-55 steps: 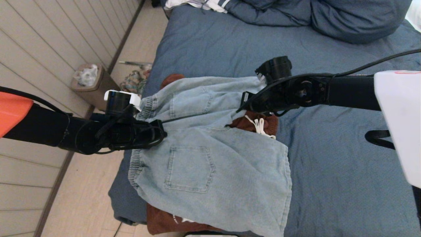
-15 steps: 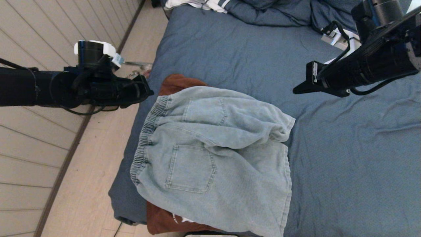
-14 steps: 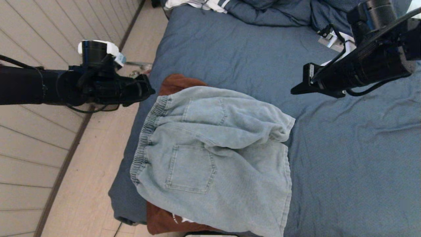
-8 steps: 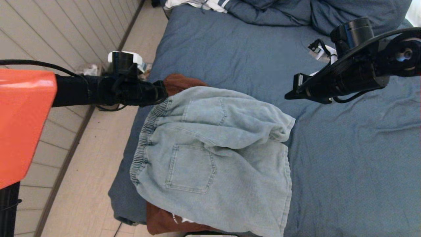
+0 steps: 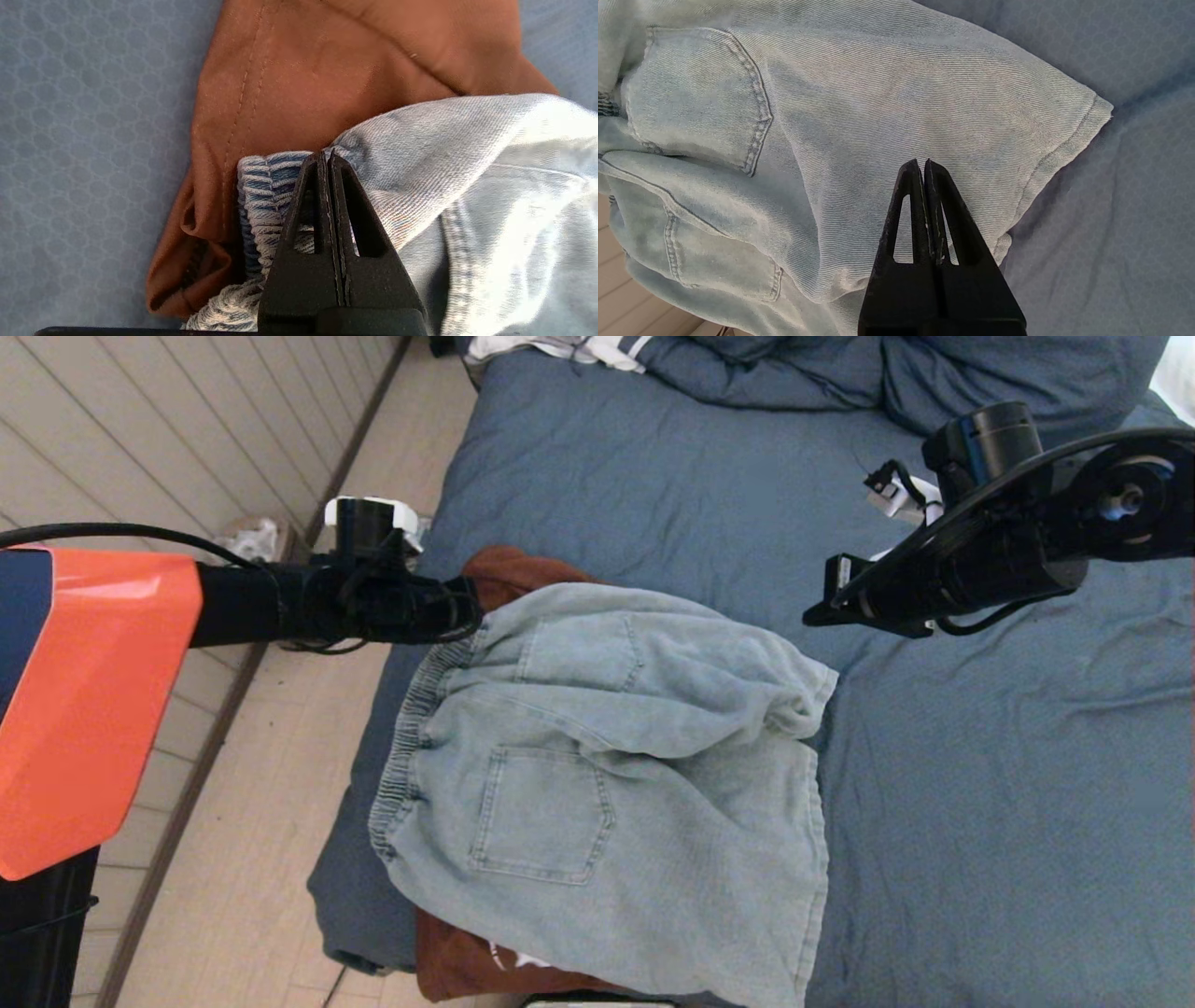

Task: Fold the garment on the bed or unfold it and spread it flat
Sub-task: Unford the blue shorts

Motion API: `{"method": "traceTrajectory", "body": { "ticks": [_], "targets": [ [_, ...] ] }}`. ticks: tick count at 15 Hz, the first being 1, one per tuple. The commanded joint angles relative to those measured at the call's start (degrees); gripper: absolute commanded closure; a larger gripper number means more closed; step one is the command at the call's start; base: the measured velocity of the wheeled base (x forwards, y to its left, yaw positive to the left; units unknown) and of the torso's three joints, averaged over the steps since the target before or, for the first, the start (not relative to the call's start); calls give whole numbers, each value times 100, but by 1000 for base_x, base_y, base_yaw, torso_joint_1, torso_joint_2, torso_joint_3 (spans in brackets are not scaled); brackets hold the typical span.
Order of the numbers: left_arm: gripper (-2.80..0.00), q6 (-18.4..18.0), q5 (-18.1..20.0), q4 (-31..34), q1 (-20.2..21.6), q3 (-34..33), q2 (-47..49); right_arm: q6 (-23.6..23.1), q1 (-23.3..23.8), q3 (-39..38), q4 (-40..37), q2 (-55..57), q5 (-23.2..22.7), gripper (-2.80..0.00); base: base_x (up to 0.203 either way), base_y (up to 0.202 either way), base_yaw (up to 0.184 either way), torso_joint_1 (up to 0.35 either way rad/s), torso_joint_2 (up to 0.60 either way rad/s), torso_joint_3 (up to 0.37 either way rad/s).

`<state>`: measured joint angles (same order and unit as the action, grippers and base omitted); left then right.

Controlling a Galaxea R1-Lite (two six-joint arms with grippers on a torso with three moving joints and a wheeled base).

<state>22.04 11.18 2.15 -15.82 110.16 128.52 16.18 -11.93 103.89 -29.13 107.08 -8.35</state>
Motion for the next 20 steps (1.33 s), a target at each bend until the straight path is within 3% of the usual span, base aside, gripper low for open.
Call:
{"method": "traceTrajectory", "body": {
  "ticks": [1, 5, 10, 12, 15, 17, 20],
  "targets": [
    [-280, 17, -48, 68, -22, -90, -202, 9, -2, 0, -21, 6, -9, 0, 0, 0, 0, 0, 0, 0],
    [-280, 8, -61, 207, -152, -156, -371, 16, -1, 17, -13, 14, -9, 0, 0, 0, 0, 0, 0, 0],
    [-280, -335, -73, 161, -205, -587, -730, 17, 24, 17, -13, -21, -9, 0, 0, 0, 0, 0, 0, 0],
    [-280, -732, -66, -9, -228, -940, -846, 14, 16, 17, -13, -19, -9, 0, 0, 0, 0, 0, 0, 0],
    [-280, -1423, -91, -899, -308, -1532, -766, 17, 16, 17, -13, -4, -9, 0, 0, 0, 0, 0, 0, 0],
    [-280, -1554, -147, -1098, -316, -1555, -556, 17, 7, 9, -13, 6, -17, 0, 0, 0, 0, 0, 0, 0],
    [-280, -1781, -551, -1275, -316, -1455, -300, 17, -2, 17, -13, 23, -16, 0, 0, 0, 0, 0, 0, 0]
  ]
}}
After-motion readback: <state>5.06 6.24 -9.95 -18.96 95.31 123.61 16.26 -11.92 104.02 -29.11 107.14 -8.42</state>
